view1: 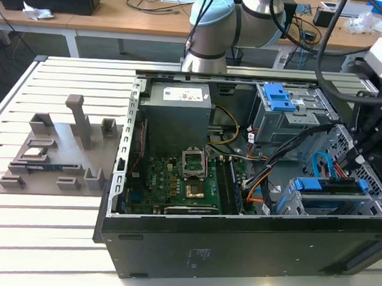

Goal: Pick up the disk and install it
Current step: 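Insert the second disk wire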

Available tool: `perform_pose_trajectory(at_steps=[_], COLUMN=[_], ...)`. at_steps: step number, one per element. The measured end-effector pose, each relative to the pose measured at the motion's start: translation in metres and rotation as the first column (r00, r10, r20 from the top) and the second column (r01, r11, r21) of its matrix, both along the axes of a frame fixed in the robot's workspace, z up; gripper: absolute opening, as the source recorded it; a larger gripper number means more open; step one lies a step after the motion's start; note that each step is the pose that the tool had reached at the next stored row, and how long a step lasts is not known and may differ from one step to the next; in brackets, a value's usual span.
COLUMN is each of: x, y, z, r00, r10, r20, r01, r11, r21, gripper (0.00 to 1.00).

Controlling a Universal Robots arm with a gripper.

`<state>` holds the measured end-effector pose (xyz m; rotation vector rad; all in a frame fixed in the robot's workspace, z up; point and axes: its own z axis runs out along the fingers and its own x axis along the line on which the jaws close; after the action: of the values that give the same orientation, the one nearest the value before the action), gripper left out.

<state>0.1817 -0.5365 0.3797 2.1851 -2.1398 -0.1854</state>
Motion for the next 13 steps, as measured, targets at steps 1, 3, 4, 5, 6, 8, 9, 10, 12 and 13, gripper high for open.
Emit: perform_pose_trajectory(at_steps=[1,3,4,5,6,8,9,10,12,13], x=[0.000,0.000,0.000,0.000,0.000,0.000,0.000,0.000,0.000,0.000], y=[-0.0001,0.0000,0.0000,0.0000,0.0000,0.0000,0.0000,0.0000,0.0000,0.0000], z=[0.0054,0.0156,0.0192,0.0231,0.0235,0.0236,0.0237,0.0236,0.0237,0.0237], r00=[1.0000,1.0000,1.0000,1.0000,1.0000,1.0000,1.0000,1.0000,1.0000,1.0000], r10=[0.000,0.000,0.000,0.000,0.000,0.000,0.000,0.000,0.000,0.000], r20=[0.0000,0.0000,0.0000,0.0000,0.0000,0.0000,0.0000,0.0000,0.0000,0.0000], r01=[0.000,0.000,0.000,0.000,0.000,0.000,0.000,0.000,0.000,0.000], r11=[1.0000,1.0000,1.0000,1.0000,1.0000,1.0000,1.0000,1.0000,1.0000,1.0000], r21=[0.0002,0.0000,0.0000,0.0001,0.0001,0.0002,0.0001,0.0001,0.0001,0.0001], gripper=[0.11,0.11,0.11,0.11,0.11,0.11,0.11,0.11,0.11,0.11])
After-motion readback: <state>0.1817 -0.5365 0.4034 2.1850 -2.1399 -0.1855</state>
